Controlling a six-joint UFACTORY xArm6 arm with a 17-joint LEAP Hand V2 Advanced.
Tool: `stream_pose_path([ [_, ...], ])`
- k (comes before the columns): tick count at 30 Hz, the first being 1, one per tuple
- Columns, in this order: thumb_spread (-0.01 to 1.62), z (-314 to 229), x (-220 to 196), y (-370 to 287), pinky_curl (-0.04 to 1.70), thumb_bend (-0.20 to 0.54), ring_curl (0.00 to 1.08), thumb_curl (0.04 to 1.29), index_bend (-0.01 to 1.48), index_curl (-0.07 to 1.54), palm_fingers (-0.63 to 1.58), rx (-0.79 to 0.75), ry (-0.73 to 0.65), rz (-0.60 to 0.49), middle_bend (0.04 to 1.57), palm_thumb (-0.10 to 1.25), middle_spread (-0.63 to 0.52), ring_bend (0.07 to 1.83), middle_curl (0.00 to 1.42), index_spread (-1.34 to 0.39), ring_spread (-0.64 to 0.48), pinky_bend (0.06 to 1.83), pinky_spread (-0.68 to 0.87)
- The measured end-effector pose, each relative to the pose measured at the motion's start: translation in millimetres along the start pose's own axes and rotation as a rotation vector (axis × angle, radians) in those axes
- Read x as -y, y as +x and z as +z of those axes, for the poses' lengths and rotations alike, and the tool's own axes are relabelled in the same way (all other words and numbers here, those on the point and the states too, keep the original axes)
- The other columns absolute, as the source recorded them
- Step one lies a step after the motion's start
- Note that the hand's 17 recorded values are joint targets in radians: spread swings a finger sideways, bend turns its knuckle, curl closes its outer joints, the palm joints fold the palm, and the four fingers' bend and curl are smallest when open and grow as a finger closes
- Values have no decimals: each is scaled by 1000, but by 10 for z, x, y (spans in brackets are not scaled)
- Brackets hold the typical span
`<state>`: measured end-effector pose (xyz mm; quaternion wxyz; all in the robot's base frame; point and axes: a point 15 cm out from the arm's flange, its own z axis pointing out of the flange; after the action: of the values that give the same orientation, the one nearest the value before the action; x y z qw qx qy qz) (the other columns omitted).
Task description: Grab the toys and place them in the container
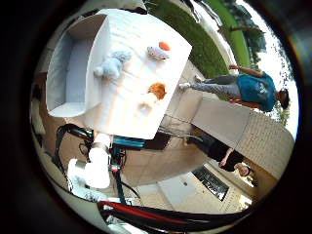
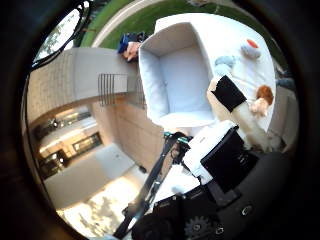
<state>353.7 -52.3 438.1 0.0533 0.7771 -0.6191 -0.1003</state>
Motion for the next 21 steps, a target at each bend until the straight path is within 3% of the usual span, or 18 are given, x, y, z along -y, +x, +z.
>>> stream_pose_path([
  [5,1214,134,59,765,203,-22,333,402,113,331,165,44,-20,80,146,823,41,332,289,-217,271,461,438],
  [11,1191,452,3,1564,215,-26,335,406,143,291,72,28,-26,42,165,803,41,341,295,-282,255,482,412],
  [15,1179,890,-60,1843,217,-24,332,408,168,284,46,15,-142,42,164,801,41,335,296,-315,248,471,406],
  [21,1157,1510,-108,1910,218,-22,327,411,181,284,35,29,-208,11,161,807,33,327,295,-351,244,449,402],
])
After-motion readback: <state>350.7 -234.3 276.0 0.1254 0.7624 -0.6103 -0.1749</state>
